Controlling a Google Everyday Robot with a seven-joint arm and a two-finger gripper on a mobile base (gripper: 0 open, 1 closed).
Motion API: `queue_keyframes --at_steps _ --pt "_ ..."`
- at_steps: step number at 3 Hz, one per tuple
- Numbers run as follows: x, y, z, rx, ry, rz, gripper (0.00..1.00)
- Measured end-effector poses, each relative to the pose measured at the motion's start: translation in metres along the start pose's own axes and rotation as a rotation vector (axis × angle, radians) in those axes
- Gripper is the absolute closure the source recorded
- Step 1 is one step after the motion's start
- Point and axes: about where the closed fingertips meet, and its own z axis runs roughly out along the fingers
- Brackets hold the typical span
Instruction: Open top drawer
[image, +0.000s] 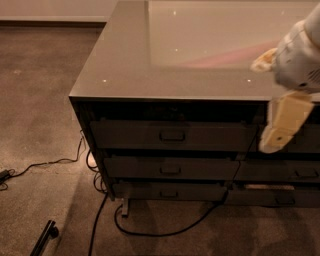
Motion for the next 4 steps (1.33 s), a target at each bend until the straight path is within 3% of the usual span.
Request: queue_keyframes --at_steps 1,2,3,4 --pt "-0.014 0.005 0.047 -0.077 -0.056 -0.061 0.00" --pt "-0.014 0.005 0.047 -0.077 -0.056 -0.061 0.00" --pt "-0.014 0.000 0.065 -0.104 -0.113 -0.046 0.00" --pt "-0.012 -0.003 0.102 -0.130 -0.192 -0.024 0.00"
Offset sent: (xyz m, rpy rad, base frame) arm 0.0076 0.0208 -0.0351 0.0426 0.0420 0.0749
